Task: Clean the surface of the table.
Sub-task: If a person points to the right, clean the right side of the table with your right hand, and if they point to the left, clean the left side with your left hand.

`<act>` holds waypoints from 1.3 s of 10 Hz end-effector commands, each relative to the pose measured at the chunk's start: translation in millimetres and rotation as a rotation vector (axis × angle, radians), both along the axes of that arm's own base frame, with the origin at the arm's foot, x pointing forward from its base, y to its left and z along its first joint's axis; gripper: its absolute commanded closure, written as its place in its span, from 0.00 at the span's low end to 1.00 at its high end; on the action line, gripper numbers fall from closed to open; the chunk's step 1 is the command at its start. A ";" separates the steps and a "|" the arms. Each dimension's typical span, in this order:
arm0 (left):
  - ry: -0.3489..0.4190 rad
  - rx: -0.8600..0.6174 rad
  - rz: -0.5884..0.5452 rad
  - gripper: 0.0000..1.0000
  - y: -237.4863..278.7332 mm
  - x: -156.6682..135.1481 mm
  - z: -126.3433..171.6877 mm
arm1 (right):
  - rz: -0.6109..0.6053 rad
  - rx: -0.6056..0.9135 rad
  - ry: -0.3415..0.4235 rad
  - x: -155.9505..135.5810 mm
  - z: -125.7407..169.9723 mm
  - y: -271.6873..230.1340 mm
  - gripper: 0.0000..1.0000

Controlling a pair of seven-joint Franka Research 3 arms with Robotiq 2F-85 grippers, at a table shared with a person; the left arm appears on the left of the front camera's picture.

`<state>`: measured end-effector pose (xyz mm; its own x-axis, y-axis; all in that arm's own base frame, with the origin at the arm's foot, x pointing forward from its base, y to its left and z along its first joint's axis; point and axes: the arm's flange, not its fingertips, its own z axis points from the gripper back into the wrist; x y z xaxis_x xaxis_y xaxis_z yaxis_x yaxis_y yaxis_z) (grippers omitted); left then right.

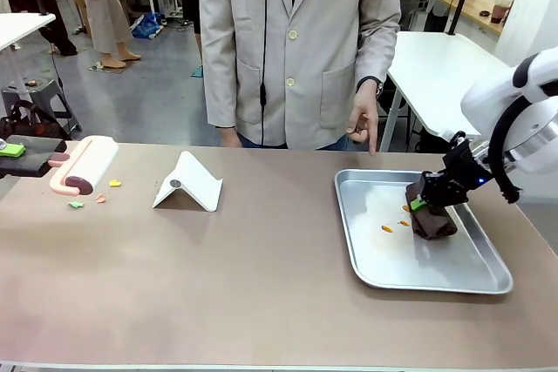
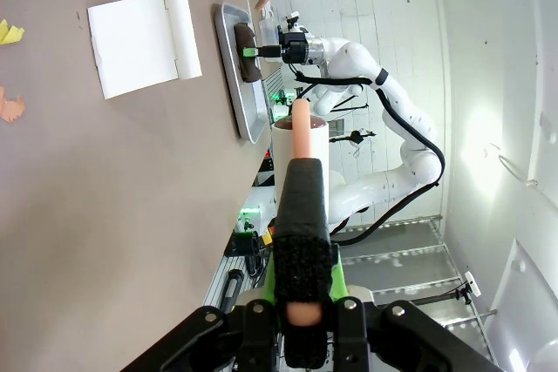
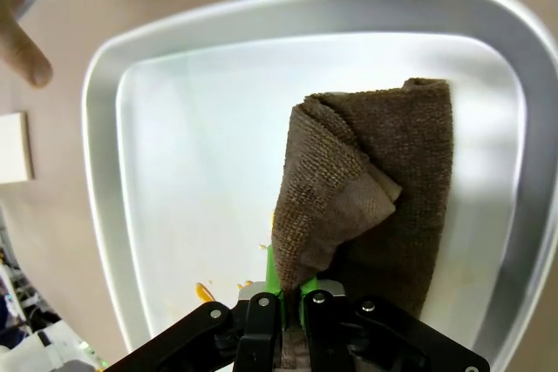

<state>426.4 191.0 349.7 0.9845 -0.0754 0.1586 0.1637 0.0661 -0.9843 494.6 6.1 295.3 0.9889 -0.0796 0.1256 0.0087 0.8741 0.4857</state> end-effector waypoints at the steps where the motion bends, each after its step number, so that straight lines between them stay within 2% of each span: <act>1: -0.008 -0.005 -0.004 1.00 -0.1 -1.6 3.4 | 0.022 0.091 0.015 4.3 -12.9 19.6 1.00; 7: -0.008 -0.005 -0.004 1.00 -0.1 -1.6 3.4 | 0.119 0.223 -0.004 -6.4 -12.6 69.0 1.00; 10: -0.008 -0.005 -0.004 1.00 -0.1 -1.6 3.4 | 0.179 0.236 -0.024 -16.6 -7.1 95.7 1.00; 13: -0.008 -0.005 -0.004 1.00 -0.1 -1.6 3.4 | 0.220 0.218 -0.011 -20.1 -9.3 110.9 1.00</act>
<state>426.4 191.0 349.7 0.9845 -0.0754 0.1586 0.1637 0.0661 -0.9843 480.3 114.4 288.3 0.9880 0.0978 0.1192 -0.1524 0.7365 0.6590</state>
